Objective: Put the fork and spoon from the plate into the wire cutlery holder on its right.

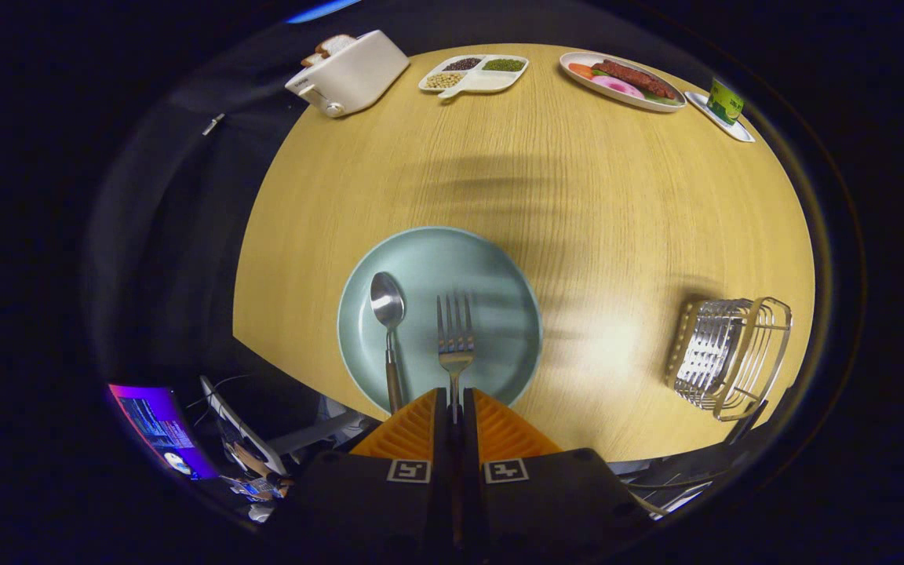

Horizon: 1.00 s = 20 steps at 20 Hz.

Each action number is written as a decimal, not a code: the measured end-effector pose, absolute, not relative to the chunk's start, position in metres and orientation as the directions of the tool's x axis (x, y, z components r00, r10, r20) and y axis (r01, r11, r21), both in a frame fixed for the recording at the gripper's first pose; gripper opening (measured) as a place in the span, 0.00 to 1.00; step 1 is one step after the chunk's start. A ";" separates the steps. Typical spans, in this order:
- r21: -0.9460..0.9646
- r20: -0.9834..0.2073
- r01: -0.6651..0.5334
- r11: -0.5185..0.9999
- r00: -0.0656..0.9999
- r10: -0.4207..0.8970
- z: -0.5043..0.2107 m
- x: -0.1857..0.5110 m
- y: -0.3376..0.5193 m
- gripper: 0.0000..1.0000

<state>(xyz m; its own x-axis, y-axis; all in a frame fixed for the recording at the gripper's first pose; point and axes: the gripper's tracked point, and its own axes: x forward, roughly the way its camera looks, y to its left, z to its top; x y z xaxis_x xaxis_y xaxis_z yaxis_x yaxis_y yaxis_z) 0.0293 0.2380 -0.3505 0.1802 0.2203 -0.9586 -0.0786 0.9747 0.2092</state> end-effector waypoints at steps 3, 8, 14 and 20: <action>0.230 -0.946 -0.068 0.971 0.219 0.240 -0.312 0.024 0.213 0.10; 0.186 -0.938 -0.070 0.980 0.284 0.198 -0.252 0.011 0.144 0.10; 0.106 -0.962 -0.050 0.993 0.246 0.115 -0.234 -0.003 0.063 0.10; 0.061 -0.992 -0.046 0.997 0.109 0.065 -0.274 0.006 0.025 0.10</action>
